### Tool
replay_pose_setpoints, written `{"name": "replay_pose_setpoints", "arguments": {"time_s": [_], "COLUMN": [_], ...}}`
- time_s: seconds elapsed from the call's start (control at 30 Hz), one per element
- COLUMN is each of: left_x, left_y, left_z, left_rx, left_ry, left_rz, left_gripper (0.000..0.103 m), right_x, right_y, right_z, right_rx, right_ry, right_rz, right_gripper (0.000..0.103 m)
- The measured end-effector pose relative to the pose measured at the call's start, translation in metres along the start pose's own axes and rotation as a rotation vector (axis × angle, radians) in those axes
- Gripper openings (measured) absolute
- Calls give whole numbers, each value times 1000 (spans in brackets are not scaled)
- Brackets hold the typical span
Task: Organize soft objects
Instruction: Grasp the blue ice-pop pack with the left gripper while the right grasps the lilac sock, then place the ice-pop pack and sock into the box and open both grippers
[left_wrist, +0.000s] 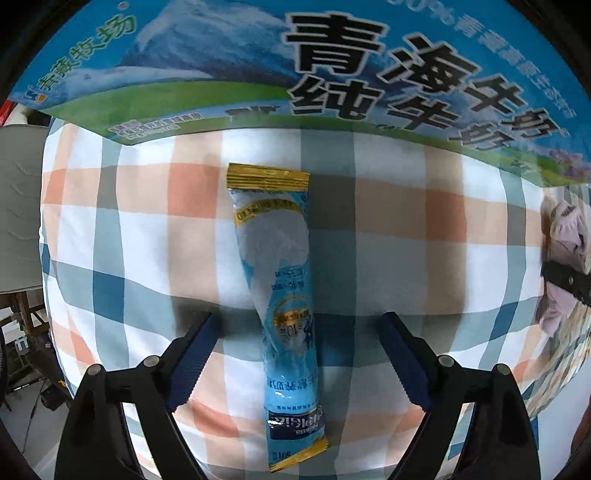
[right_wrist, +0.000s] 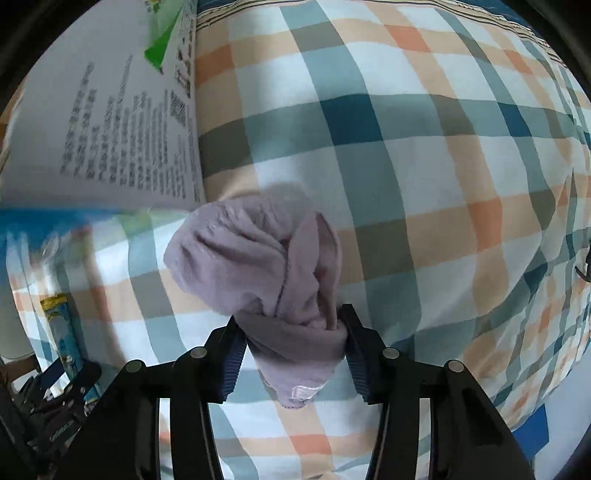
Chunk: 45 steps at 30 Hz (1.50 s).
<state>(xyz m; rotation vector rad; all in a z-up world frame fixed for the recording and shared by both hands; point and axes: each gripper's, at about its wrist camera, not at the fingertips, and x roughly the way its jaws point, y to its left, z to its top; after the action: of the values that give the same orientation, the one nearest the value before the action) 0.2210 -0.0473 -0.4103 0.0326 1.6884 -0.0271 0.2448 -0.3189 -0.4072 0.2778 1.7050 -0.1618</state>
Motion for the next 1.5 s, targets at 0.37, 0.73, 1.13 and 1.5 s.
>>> {"name": "replay_pose_setpoints", "arguments": {"time_s": [0.37,0.73,1.13,1.5], "left_x": [15,7,-33,-70], "left_y": [-13,-16,-1,7], "left_z": [-10,-3,4,-31], "left_rx": [27,8,-27,-22], "left_ry": [19,-4,-42,-98], "left_rz": [20,57,6,-51], "left_gripper": [79,29,16,14], "right_x": [-1,16,-4,-39], "right_y": [23,52,65,67], "right_z": [-50,-74,-69,-76], "right_rx": [-70,-112,-169,-224], "right_ry": [67,97,77,44], "right_rz": [72,52,62,90], "right_gripper": [50,50,49,49]}}
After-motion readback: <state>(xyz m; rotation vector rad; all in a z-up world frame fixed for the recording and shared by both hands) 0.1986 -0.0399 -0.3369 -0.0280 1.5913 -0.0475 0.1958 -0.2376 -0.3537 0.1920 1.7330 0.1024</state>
